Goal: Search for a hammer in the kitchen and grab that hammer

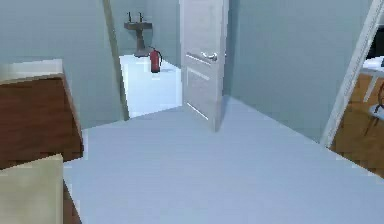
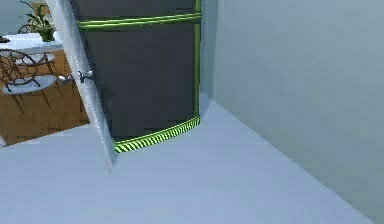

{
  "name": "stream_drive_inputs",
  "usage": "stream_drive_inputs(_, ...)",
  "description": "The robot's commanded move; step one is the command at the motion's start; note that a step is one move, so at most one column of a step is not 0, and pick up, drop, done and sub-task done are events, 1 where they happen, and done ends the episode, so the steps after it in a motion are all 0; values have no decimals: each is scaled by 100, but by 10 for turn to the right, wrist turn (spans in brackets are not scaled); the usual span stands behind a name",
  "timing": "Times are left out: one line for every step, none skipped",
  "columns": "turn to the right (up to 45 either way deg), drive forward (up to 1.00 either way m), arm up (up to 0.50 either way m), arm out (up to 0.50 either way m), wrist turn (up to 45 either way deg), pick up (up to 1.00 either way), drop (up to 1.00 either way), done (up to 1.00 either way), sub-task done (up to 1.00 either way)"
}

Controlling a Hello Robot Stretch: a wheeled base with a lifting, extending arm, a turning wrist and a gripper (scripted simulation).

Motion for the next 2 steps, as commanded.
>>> stream_drive_inputs(0, 30, 0, 0, 0, 0, 0, 0, 0)
stream_drive_inputs(-270, 0, 0, 0, 0, 0, 0, 0, 0)
